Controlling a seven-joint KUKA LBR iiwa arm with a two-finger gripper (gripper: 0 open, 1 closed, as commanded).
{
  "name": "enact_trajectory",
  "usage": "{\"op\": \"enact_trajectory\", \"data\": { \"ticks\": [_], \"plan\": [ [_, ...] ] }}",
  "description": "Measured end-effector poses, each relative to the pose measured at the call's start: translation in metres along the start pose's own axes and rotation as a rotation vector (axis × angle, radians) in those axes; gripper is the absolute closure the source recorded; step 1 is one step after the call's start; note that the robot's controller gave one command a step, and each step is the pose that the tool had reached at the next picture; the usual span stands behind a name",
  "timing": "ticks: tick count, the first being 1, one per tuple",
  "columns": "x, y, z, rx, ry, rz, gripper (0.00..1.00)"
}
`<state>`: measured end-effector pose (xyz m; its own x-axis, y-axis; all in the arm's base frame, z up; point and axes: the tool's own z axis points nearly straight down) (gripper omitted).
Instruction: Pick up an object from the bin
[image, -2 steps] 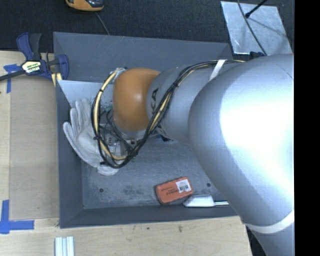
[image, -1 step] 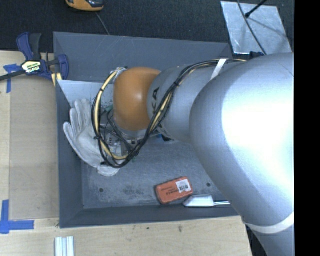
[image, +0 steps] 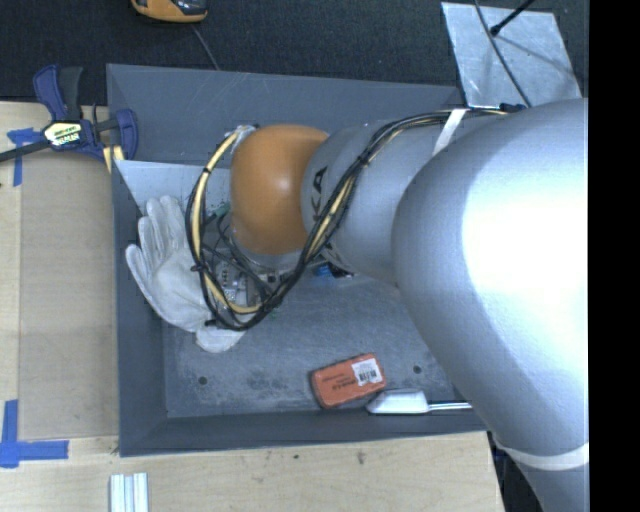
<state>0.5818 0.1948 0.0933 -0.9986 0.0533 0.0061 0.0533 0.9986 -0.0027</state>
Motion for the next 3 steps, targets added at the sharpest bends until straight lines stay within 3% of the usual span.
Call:
{"op": "enact_trajectory", "data": {
  "ticks": [2,3],
  "plan": [
    [-0.003,0.001,-0.020,-0.004,-0.012,-0.001,1.00],
    [-0.001,0.000,-0.026,-0.002,-0.005,-0.002,1.00]
  ]
}}
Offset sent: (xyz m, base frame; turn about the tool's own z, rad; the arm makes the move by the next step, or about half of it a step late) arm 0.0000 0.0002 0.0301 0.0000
